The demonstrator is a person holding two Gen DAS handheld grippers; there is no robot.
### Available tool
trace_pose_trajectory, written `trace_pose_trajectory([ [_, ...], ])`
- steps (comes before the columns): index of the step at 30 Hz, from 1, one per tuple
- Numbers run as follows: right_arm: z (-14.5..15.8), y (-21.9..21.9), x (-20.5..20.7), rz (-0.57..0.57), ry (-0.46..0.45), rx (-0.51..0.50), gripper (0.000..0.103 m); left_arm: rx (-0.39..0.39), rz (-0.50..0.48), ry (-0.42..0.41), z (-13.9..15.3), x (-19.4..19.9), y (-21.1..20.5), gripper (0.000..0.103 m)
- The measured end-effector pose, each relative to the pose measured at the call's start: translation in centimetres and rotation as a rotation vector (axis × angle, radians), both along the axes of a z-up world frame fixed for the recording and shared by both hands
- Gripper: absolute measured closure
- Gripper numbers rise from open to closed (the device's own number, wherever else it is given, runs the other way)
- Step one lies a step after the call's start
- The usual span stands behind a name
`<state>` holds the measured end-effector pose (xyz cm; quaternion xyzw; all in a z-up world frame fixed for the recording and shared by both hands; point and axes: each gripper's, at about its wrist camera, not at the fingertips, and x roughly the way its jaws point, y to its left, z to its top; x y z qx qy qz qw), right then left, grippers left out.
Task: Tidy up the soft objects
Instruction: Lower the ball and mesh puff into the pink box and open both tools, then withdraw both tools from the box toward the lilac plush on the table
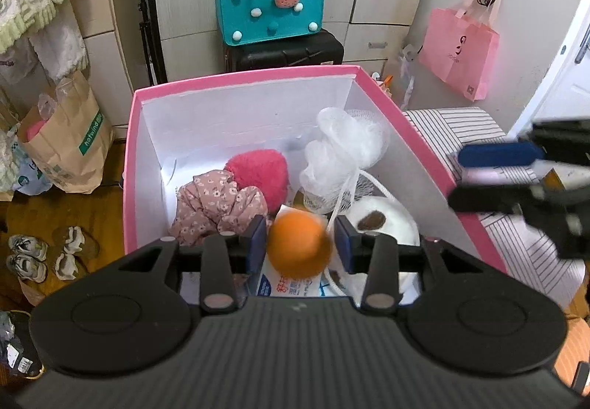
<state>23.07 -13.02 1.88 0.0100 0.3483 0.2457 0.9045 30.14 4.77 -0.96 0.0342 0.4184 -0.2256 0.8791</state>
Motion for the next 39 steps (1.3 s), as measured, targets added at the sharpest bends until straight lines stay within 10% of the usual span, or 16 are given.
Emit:
trace_pose_trajectory([
  [2, 0.1, 0.1, -0.7, 0.008, -0.001, -0.008, 0.058, -0.005, 0.019, -0.016, 0.3, -0.2, 0.0, 0.043],
  [25, 3.6, 0.4, -10.1, 0.071, -0.069, -0.011, 0.053, 0.084, 0.028, -0.176, 6.9, -12.3, 1.3, 0.0],
  [39, 4.3, -1.7, -17.2, 0.088, -0.073, -0.019, 0.045, 0.186, -0.038, -0.19, 7.9, -19.3, -0.9, 0.0],
])
